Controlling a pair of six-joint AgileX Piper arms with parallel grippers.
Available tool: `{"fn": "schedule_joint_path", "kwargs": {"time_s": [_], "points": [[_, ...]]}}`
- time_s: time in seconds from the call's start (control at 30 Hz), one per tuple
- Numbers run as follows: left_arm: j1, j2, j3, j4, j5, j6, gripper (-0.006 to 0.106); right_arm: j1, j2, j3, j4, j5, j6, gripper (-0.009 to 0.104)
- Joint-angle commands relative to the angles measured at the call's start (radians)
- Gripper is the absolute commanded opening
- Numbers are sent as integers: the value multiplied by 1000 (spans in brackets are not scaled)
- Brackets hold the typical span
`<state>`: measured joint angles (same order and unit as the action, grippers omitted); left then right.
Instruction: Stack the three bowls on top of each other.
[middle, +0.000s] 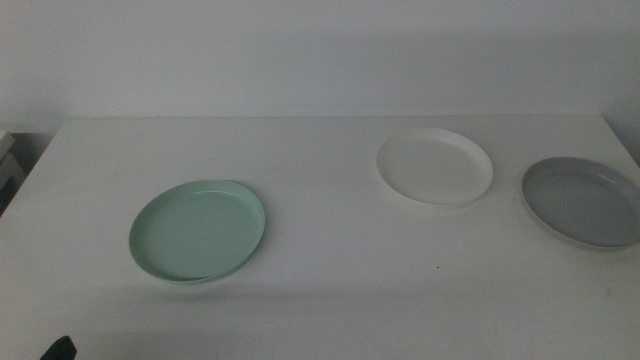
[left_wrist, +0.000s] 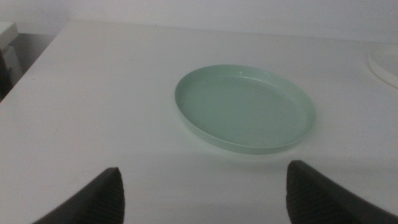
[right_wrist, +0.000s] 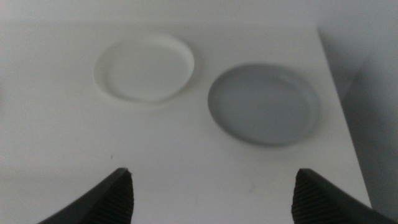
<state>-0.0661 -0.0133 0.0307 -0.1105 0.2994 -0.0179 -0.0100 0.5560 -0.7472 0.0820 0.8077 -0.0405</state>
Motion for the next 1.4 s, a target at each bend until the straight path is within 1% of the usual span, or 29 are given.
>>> {"fn": "schedule_joint_path", "kwargs": {"time_s": [0.0,0.07,0.17,0.37,0.5,0.6,0.7,0.73,0.83,0.97,1.03,1.13,1.3,1.37], "points": [[-1,-14,6,-12,-78,-9,82,-8,99,-112,-9,24,0,67],[-1,-14,6,-12,-78,-9,82,-8,184,-192,-9,81,-1,67],[-1,-14,6,-12,-78,-9,82,-8,305,-296,-9,124,-1,67],[-1,-14,6,-12,-78,-9,82,-40,537,-483,-1,135,1,67],[-1,-14,6,-12,-78,-9,82,-116,685,-589,52,158,1,67],[-1,-14,6,-12,-78,-9,82,-192,785,-638,90,141,-6,67],[-1,-14,6,-12,-78,-9,82,-253,870,-656,158,28,-9,67],[-1,-14,6,-12,-78,-9,82,-268,898,-656,164,-15,-19,67],[-1,-14,6,-12,-78,-9,82,-307,987,-656,149,-41,-28,67],[-1,-14,6,-12,-78,-9,82,-333,1105,-658,110,-55,-28,63],[-1,-14,6,-12,-78,-9,82,-341,1161,-666,88,-63,-28,61],[-1,-14,6,-12,-78,-9,82,-354,1249,-689,81,-85,-28,58],[-1,-14,6,-12,-78,-9,82,-353,1355,-733,43,-92,-62,53],[-1,-14,6,-12,-78,-9,82,-353,1383,-733,41,-116,-62,51]]}}
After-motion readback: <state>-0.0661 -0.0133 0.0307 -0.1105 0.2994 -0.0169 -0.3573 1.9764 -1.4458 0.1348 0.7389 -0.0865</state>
